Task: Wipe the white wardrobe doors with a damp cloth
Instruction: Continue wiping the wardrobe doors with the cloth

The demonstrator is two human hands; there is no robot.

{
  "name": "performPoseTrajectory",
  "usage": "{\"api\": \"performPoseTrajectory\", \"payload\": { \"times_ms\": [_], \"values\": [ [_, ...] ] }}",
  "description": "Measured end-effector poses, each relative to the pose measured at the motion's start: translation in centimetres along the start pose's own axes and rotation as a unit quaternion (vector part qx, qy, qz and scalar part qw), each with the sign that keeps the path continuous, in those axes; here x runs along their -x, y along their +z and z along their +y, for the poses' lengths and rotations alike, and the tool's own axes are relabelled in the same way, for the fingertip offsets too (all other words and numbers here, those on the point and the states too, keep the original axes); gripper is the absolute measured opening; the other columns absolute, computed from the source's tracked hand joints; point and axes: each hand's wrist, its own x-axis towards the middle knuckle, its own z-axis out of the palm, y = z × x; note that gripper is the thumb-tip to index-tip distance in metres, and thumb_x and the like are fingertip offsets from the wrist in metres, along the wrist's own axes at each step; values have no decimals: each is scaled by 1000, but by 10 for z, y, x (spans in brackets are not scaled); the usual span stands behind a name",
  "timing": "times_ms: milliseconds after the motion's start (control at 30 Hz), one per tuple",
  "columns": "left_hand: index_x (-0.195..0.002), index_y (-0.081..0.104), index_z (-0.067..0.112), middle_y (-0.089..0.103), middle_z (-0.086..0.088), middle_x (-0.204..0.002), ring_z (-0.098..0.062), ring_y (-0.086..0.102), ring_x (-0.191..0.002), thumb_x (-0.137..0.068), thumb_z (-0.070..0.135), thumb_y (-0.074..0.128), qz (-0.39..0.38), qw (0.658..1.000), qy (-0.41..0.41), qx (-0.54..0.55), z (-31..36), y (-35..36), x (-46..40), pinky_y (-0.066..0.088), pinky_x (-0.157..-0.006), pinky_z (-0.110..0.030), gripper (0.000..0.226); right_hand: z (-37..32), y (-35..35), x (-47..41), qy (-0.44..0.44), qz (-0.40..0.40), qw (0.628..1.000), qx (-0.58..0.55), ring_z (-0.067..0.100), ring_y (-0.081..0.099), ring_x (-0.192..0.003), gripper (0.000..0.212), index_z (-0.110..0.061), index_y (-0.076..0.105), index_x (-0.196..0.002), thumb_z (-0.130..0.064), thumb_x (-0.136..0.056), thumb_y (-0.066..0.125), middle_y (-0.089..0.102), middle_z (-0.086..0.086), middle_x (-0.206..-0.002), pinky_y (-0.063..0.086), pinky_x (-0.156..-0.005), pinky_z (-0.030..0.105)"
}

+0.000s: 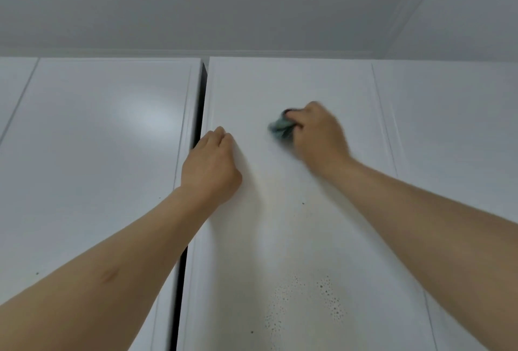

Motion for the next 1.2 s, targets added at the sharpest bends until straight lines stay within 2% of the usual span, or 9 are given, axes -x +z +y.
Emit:
{"api": "performPoseTrajectory", "payload": {
  "times_ms": [133, 333, 433, 667, 767, 867, 967, 1100, 1200],
  "values": [
    [-133, 52, 11, 43, 2, -148, -24, 41, -131, -80, 2, 42, -12, 1000, 8, -5, -11, -4, -6, 41, -96, -33, 55, 47, -35, -41, 166, 97, 975, 114, 39, 53, -109, 42, -16, 70, -121, -21, -90, 41, 56, 17, -120, 43, -91, 38],
    [-111, 62, 13, 58, 2, -118, -24, 50, -101, -80, 3, 44, 23, 999, 31, -26, -25, -3, -20, 40, -74, -31, 37, 45, 6, -52, 311, 88, 943, 82, 42, 41, -123, 37, -14, 66, -125, -8, -95, 45, 44, 18, -134, 36, -109, 41],
    [-100, 68, 16, 59, 5, -102, -21, 51, -93, -79, 4, 44, 30, 999, 34, -9, -31, -8, -31, 49, -71, -36, 34, 14, 32, -62, 252, 72, 960, 97, 38, 36, -129, 42, -21, 60, -137, -18, -98, 44, 43, 15, -142, 29, -114, 41],
    [-97, 73, 16, 66, 4, -102, -22, 58, -93, -77, 5, 48, 36, 998, 56, 18, -49, -8, -45, 54, -75, -40, 33, -46, 81, -66, 72, -45, 995, 47, 32, 35, -129, 40, -29, 58, -141, -26, -104, 41, 47, 3, -140, 29, -113, 42],
    [-93, 73, 21, 68, 4, -95, -23, 61, -87, -78, 10, 50, 39, 998, 47, 28, -54, -9, -48, 54, -72, -38, 30, -55, 87, -42, -6, -96, 995, 4, 27, 42, -123, 35, -26, 68, -130, -22, -100, 50, 53, 2, -132, 31, -109, 35],
    [-81, 68, 20, 66, 2, -78, -25, 60, -74, -76, 12, 51, 19, 998, 38, 39, -56, -12, -45, 51, -64, -34, 19, -42, 66, -11, -84, -150, 985, -22, 16, 53, -105, 30, -20, 78, -111, -23, -92, 55, 59, -2, -113, 40, -92, 26],
    [-85, 66, 20, 67, 2, -79, -25, 60, -75, -72, 3, 47, -1, 996, 50, 74, -62, -12, -38, 52, -69, -35, 28, -10, 38, 4, -142, -166, 976, 24, 15, 58, -99, 23, -16, 80, -104, -19, -89, 62, 62, 2, -111, 39, -88, 20],
    [-87, 59, 20, 60, 5, -72, -19, 55, -66, -68, 1, 43, -36, 992, 77, 92, -66, -14, -32, 41, -56, -29, 31, 28, 19, -24, 37, -43, 996, 68, 28, 57, -117, 27, -13, 73, -123, -16, -98, 62, 59, 10, -127, 35, -101, 22],
    [-86, 54, 17, 59, 3, -72, -20, 55, -66, -64, 4, 43, -42, 991, 97, 80, -65, -14, -32, 41, -57, -31, 28, 30, 23, -52, 211, -22, 961, 176, 39, 40, -130, 44, -19, 49, -147, -28, -105, 41, 43, 18, -143, 29, -111, 39]
  ]
}}
